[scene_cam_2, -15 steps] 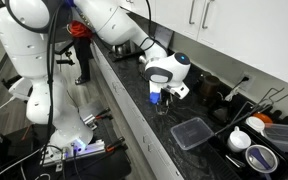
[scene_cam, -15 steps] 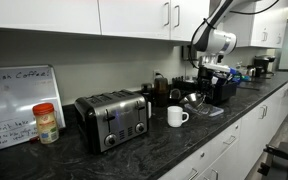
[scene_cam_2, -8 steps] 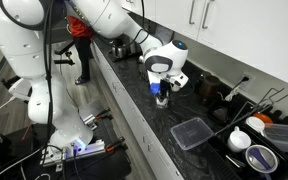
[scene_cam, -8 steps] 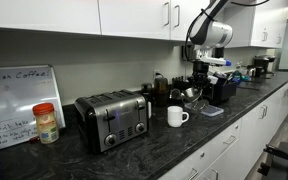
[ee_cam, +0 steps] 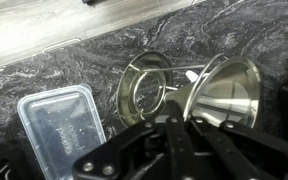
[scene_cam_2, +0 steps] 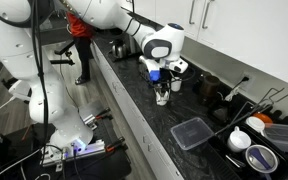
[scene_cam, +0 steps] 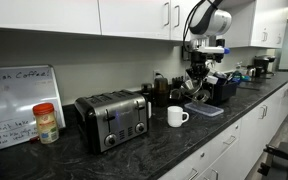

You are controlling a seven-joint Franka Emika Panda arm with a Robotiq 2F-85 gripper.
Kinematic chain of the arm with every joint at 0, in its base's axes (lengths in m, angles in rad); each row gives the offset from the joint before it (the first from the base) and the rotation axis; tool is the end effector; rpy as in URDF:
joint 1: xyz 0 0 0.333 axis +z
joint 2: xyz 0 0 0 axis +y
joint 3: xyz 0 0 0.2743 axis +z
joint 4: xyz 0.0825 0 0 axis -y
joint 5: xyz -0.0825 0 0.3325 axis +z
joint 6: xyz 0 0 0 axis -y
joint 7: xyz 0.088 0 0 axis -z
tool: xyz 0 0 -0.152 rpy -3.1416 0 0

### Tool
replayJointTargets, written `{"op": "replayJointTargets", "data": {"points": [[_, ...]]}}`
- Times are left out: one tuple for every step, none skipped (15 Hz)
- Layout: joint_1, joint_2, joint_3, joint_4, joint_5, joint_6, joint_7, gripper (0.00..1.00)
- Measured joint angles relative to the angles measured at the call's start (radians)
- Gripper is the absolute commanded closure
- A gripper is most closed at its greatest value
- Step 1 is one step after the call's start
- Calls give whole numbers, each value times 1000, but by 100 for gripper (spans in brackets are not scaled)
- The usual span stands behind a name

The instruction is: Pick the funnel and put it on top of the cup on the counter

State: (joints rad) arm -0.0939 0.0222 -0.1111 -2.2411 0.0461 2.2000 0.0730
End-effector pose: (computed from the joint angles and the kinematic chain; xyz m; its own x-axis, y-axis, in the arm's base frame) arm 0.4661 -0.0936 0.2995 0.9517 -0.3000 -0.0658 -0.3024 -0.9528 -0.0283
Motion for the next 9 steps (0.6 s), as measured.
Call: {"op": "replayJointTargets", "data": {"points": [[4, -11, 3, 4, -6, -15, 1, 99], [9, -21, 5, 8, -6, -29, 1, 99], [14, -30, 9, 13, -6, -46, 1, 99], [18, -40, 13, 17, -6, -60, 1, 99], [21, -48, 18, 21, -5, -74, 1, 99], [24, -57, 22, 25, -4, -88, 1, 99], [27, -66, 26, 29, -4, -99, 0, 99], [30, -73, 29, 33, -3, -111, 0, 99], [34, -79, 33, 37, -3, -121, 0, 99]]}}
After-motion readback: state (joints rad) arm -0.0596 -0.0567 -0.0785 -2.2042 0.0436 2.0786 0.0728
